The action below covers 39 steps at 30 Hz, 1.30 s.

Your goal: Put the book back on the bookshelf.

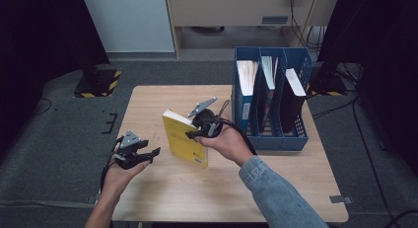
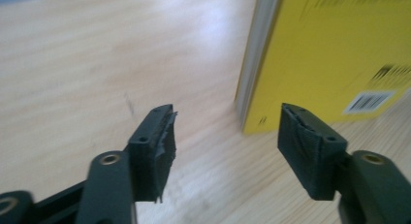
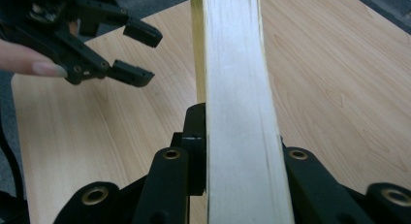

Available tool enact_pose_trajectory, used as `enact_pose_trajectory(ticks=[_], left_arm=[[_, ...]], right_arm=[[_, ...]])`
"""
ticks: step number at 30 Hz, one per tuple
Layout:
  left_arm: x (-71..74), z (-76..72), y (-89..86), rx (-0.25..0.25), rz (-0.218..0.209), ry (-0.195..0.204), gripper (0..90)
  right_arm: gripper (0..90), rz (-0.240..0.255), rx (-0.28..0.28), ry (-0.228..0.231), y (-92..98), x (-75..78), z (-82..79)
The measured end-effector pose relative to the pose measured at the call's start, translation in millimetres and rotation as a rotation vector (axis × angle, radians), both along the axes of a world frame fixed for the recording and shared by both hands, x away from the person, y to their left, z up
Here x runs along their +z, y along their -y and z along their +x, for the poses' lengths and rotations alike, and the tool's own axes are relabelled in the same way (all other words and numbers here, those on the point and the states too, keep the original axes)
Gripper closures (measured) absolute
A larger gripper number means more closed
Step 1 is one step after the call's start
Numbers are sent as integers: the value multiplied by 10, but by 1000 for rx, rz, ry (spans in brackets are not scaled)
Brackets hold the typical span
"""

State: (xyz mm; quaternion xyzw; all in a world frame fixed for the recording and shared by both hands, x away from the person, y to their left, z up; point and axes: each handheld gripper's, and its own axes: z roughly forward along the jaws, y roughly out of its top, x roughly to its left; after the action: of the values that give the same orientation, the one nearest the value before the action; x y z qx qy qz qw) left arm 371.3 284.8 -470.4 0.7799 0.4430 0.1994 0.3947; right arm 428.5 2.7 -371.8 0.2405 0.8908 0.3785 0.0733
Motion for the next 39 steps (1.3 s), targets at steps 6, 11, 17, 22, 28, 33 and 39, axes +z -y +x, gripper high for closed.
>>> enact_pose_trajectory(ticks=[6,11,17,22,28,33,39], left_arm=[[-180,3,-67,40,0,-35,285],[-298,17,-95,50,18,-75,205],[-478,30,-99,16,74,-134,92],[-524,51,-92,6,77,-148,52],[-564,54,-59,3,79,-163,52],[-583,49,-43,2,78,-176,46],[-595,49,-53,-6,94,-161,29]], right_arm=[[739,10,-5,8,17,-18,18],[745,11,-22,-7,22,-6,38],[748,55,-76,-62,31,18,153],[749,87,-114,-101,31,54,239],[749,135,-140,-126,95,111,262],[749,154,-149,-130,164,159,259],[748,157,-150,-120,270,186,228]])
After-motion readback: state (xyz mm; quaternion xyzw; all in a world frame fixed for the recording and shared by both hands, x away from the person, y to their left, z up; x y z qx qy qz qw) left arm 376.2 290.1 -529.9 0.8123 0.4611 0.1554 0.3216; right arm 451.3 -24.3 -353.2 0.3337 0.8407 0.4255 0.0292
